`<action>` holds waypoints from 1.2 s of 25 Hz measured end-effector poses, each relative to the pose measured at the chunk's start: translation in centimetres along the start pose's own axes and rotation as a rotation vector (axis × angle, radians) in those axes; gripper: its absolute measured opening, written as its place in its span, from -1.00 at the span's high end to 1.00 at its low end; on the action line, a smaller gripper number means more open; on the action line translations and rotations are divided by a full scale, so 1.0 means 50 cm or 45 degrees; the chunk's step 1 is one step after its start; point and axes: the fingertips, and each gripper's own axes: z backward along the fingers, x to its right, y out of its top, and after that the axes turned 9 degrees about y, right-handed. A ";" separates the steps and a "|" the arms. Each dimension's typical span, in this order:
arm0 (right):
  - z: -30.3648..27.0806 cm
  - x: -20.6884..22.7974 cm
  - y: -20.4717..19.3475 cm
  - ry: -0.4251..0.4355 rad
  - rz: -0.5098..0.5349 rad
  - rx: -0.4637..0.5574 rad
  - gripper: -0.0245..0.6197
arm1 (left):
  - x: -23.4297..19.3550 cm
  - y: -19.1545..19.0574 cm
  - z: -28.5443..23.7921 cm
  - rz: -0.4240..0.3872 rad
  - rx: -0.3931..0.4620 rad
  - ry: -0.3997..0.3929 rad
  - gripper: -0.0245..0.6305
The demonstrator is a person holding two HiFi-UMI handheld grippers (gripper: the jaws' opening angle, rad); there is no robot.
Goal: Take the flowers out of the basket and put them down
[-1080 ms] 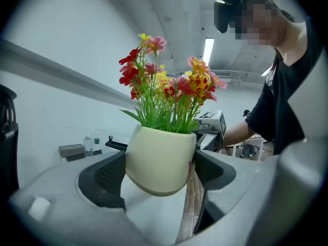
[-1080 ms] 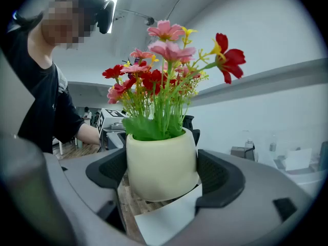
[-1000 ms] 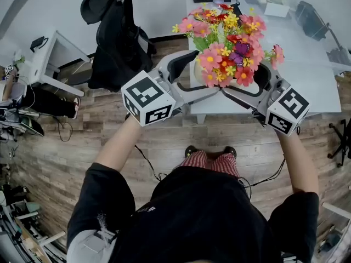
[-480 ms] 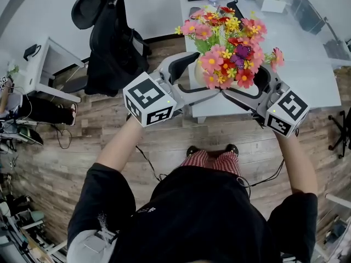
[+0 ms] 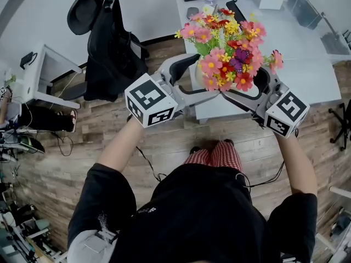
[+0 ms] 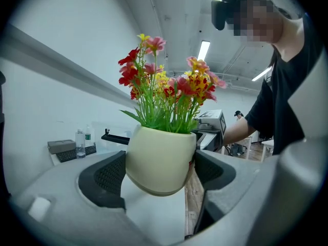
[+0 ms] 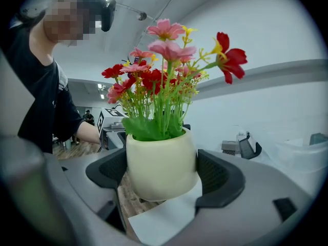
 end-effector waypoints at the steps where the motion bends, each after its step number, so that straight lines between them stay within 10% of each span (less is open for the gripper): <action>1: -0.001 0.001 -0.001 -0.003 -0.004 -0.001 -0.45 | -0.001 -0.001 0.000 0.001 -0.002 -0.005 -0.39; 30: -0.003 0.066 -0.072 0.022 -0.048 -0.055 -0.44 | -0.032 -0.067 -0.067 0.054 -0.078 0.004 -0.39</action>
